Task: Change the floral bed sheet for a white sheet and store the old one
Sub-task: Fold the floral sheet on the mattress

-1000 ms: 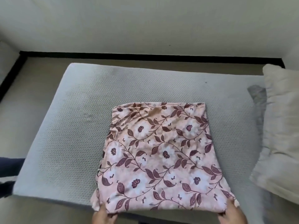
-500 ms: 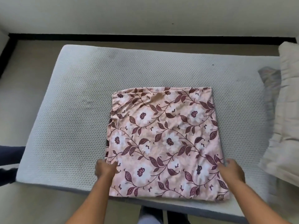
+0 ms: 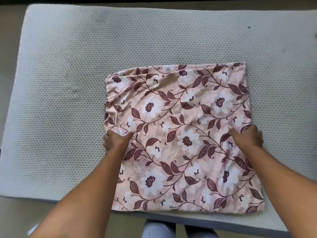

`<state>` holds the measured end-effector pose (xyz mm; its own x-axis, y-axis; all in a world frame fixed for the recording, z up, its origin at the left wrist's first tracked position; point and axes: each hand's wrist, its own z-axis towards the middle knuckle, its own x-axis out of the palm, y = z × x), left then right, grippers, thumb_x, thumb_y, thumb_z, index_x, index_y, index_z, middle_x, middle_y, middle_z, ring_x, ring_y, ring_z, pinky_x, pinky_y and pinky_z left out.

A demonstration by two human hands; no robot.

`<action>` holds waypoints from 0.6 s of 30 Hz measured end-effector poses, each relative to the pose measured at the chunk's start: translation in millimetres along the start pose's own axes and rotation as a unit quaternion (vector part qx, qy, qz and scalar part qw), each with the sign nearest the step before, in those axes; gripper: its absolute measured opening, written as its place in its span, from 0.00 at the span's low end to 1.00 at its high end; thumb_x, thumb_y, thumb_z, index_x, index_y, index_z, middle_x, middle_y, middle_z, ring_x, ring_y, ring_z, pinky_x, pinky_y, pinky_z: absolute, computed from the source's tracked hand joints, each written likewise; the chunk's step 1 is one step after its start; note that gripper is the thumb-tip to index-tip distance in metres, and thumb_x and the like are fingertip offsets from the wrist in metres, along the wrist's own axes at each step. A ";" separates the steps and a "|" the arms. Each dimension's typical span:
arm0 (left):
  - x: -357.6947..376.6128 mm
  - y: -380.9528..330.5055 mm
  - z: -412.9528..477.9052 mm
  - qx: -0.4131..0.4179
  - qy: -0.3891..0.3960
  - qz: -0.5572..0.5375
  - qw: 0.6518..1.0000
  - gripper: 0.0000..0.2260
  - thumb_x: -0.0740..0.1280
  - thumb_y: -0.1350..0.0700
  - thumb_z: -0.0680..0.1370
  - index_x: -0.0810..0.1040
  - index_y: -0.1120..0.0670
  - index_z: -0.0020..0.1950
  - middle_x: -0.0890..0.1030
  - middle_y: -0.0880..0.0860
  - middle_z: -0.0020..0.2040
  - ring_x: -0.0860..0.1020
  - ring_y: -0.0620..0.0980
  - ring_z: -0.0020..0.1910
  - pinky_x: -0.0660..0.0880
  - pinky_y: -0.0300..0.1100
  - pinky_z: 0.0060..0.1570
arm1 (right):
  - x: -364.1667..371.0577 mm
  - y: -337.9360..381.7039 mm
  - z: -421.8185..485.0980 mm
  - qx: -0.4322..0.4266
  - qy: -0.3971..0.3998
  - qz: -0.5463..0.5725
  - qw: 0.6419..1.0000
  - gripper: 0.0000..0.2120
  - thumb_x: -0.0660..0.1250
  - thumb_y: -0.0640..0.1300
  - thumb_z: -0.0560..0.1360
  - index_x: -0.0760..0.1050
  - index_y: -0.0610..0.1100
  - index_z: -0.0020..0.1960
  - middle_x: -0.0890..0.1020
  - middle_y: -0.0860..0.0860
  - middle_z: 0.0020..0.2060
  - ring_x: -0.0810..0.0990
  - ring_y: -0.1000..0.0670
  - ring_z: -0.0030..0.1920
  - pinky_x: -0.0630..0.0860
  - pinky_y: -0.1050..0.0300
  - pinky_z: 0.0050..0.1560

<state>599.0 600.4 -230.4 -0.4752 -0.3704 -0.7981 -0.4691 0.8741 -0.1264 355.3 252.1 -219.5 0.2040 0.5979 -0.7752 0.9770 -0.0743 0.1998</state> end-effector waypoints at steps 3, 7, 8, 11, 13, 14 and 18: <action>5.0 -8.2 7.6 -0.006 0.007 -0.068 0.998 0.42 0.79 0.39 0.67 0.66 0.60 0.70 0.72 0.62 0.68 0.72 0.64 0.67 0.71 0.58 0.66 | 1.6 2.9 11.0 0.032 0.013 0.073 0.997 0.33 0.74 0.55 0.76 0.65 0.35 0.69 0.76 0.33 0.65 0.76 0.32 0.64 0.73 0.44 0.63; 1.9 -9.3 9.4 -0.008 0.157 -0.231 0.960 0.27 0.81 0.48 0.68 0.77 0.57 0.60 0.85 0.58 0.51 0.84 0.55 0.43 0.83 0.49 0.45 | -3.4 2.3 23.4 0.023 0.074 0.121 0.990 0.18 0.73 0.51 0.76 0.79 0.40 0.60 0.84 0.38 0.54 0.82 0.37 0.55 0.78 0.44 0.62; -0.5 -11.3 7.4 -0.010 0.187 -0.245 0.951 0.20 0.79 0.53 0.72 0.79 0.59 0.59 0.85 0.58 0.46 0.84 0.53 0.37 0.82 0.45 0.37 | -4.7 1.6 27.4 0.030 0.085 0.131 0.987 0.16 0.74 0.51 0.74 0.81 0.41 0.55 0.85 0.39 0.50 0.84 0.38 0.52 0.79 0.42 0.61; -13.6 -17.9 -0.7 -0.030 0.259 -0.258 0.930 0.11 0.72 0.57 0.78 0.79 0.61 0.58 0.85 0.59 0.40 0.84 0.53 0.32 0.80 0.44 0.29 | -10.1 -1.4 37.5 0.064 0.120 0.193 0.972 0.21 0.72 0.53 0.65 0.81 0.39 0.51 0.86 0.41 0.43 0.86 0.39 0.45 0.82 0.37 0.55; -25.8 -17.7 -0.8 -0.056 0.308 -0.273 0.910 0.10 0.68 0.56 0.81 0.78 0.60 0.59 0.86 0.60 0.43 0.86 0.56 0.37 0.83 0.49 0.33 | -16.7 2.1 34.3 0.077 0.163 0.263 0.948 0.16 0.70 0.46 0.72 0.80 0.38 0.55 0.86 0.41 0.41 0.86 0.41 0.40 0.84 0.43 0.47; -32.9 -16.3 -0.4 -0.075 0.330 -0.282 0.898 0.11 0.68 0.55 0.81 0.77 0.61 0.59 0.86 0.62 0.46 0.86 0.58 0.40 0.84 0.53 0.36 | -21.1 3.3 31.7 0.085 0.197 0.286 0.934 0.13 0.69 0.43 0.76 0.80 0.38 0.57 0.87 0.41 0.40 0.87 0.42 0.39 0.85 0.46 0.43; -64.8 -19.4 -0.5 -0.081 0.352 -0.302 0.882 0.16 0.70 0.54 0.79 0.79 0.66 0.58 0.84 0.65 0.53 0.86 0.59 0.44 0.83 0.58 0.43 | -43.0 13.1 27.5 0.071 0.268 0.354 0.893 0.19 0.72 0.49 0.77 0.80 0.41 0.64 0.85 0.38 0.54 0.86 0.40 0.53 0.84 0.45 0.49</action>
<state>638.5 607.3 -176.0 -0.4204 -0.9063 -0.0435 -0.8679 0.4156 -0.2721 361.1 203.4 -200.1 0.7517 0.6547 -0.0794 0.6213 -0.6626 0.4183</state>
